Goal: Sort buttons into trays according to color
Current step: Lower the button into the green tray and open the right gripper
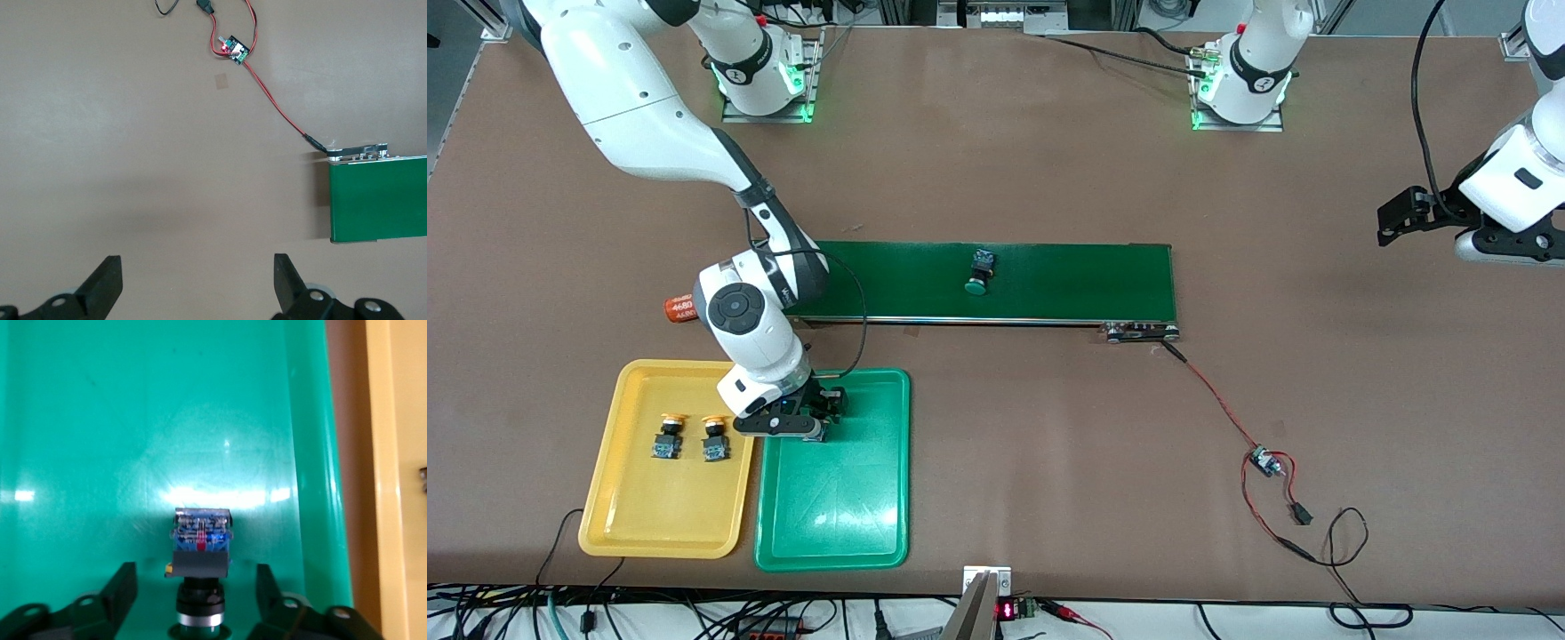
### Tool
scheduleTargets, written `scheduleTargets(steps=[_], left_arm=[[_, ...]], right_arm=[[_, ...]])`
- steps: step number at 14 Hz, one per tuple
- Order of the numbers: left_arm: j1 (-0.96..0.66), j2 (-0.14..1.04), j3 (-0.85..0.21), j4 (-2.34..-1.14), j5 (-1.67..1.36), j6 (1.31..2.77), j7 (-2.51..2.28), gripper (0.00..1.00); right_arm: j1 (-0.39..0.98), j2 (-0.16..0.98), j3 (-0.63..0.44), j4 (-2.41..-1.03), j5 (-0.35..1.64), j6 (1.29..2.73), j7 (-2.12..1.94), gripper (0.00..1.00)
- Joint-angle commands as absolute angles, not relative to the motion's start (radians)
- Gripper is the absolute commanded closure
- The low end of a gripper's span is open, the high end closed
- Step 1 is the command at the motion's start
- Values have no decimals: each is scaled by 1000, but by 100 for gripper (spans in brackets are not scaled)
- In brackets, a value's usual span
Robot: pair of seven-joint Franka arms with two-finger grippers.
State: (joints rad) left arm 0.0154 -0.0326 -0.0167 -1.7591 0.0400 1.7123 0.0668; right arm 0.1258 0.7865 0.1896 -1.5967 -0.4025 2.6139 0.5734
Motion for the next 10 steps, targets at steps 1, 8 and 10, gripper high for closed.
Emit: scheduleTargets(steps=[1, 8, 10], left_arm=[[6, -29, -6, -1743, 31, 1690, 86, 0], [6, -29, -5, -1743, 31, 1690, 87, 0], [6, -29, -6, -1743, 31, 1689, 87, 0]], right_arm=[[126, 683, 204, -1673, -402, 2580, 598, 0], [130, 395, 414, -1897, -244, 2279, 810, 0], [130, 365, 466, -1901, -229, 2200, 874, 0]])
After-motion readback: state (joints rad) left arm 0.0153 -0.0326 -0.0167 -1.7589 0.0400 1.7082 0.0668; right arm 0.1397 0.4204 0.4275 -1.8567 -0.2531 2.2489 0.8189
